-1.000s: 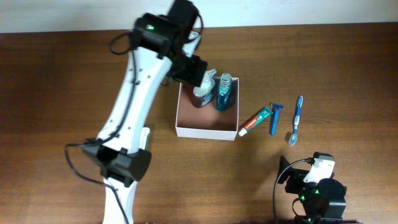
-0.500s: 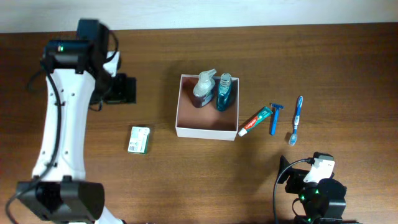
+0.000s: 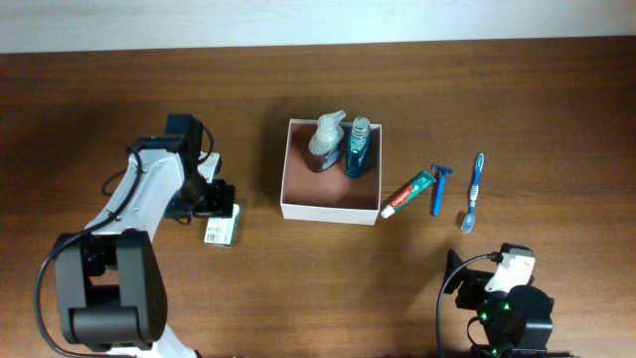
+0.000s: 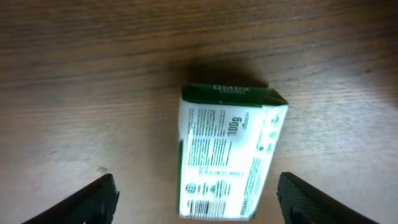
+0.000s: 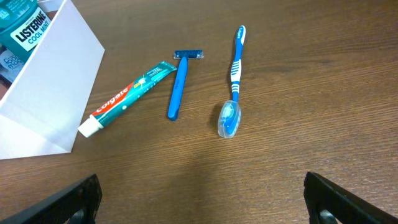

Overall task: Pack container
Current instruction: 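Move the left gripper to the green Dettol soap box and grasp it, then lower the Dettol soap box into the box and open the gripper, then withdraw the left arm to the left side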

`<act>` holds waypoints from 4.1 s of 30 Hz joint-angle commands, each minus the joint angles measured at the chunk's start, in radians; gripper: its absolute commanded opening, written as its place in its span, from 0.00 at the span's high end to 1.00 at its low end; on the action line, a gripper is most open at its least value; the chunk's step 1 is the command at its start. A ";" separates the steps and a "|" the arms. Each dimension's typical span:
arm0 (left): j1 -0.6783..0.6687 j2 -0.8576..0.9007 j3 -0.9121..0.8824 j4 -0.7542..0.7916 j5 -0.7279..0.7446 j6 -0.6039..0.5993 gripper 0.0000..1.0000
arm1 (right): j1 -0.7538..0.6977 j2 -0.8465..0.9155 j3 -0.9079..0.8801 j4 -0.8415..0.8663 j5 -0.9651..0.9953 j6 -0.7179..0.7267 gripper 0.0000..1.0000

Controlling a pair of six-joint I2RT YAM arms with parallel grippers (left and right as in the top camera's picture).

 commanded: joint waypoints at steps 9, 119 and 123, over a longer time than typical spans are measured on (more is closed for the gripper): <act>-0.047 -0.006 -0.120 0.120 0.018 0.029 0.19 | -0.006 -0.006 0.001 0.002 -0.005 0.000 0.01; 0.134 -0.171 0.803 -0.526 -0.102 0.008 0.01 | -0.006 -0.006 0.001 0.021 -0.053 0.000 0.01; 0.159 -0.171 0.803 -0.526 -0.102 0.008 0.01 | -0.006 -0.006 0.001 0.016 -0.220 0.002 0.01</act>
